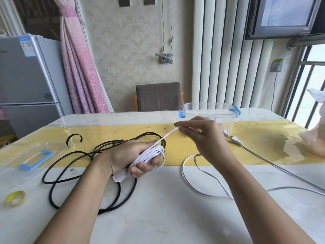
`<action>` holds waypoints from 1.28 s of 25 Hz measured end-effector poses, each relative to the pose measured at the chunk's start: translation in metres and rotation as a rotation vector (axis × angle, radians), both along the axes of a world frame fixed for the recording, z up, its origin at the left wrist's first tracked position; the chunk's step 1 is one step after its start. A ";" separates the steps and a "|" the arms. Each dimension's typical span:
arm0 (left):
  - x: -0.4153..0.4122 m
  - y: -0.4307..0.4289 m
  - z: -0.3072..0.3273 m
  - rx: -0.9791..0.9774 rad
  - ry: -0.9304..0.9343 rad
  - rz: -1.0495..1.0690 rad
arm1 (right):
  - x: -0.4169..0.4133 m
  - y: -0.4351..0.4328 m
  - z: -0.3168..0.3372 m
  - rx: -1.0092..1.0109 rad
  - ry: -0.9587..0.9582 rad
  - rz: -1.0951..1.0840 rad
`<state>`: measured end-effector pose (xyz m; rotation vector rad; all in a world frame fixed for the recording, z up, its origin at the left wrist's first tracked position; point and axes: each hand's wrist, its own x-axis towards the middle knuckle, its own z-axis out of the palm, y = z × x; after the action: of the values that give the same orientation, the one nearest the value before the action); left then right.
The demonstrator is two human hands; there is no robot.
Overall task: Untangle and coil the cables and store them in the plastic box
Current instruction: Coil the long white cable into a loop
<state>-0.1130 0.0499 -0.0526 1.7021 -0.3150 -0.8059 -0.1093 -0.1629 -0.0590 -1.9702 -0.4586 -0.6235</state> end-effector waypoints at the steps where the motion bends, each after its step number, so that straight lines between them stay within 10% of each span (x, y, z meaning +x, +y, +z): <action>1: 0.001 0.004 0.001 -0.056 0.049 -0.021 | 0.002 0.000 -0.002 -0.027 -0.001 -0.022; 8: 0.012 0.018 0.002 -0.837 0.339 -0.383 | 0.010 0.021 -0.033 -0.278 -0.088 -0.039; 21: 0.037 0.030 -0.009 -1.494 0.293 0.230 | -0.004 0.036 -0.036 -0.669 0.031 0.152; 29: 0.041 0.019 -0.003 -0.716 -0.461 1.044 | -0.013 0.046 -0.039 -0.681 -0.056 0.301; 32: 0.041 0.012 -0.009 -0.355 -0.779 1.043 | -0.015 0.046 -0.036 -0.686 -0.083 0.295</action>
<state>-0.0715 0.0623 -0.0611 1.4825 -0.0415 0.6587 -0.1242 -0.1168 -0.0952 -2.4459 -1.1056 -0.3828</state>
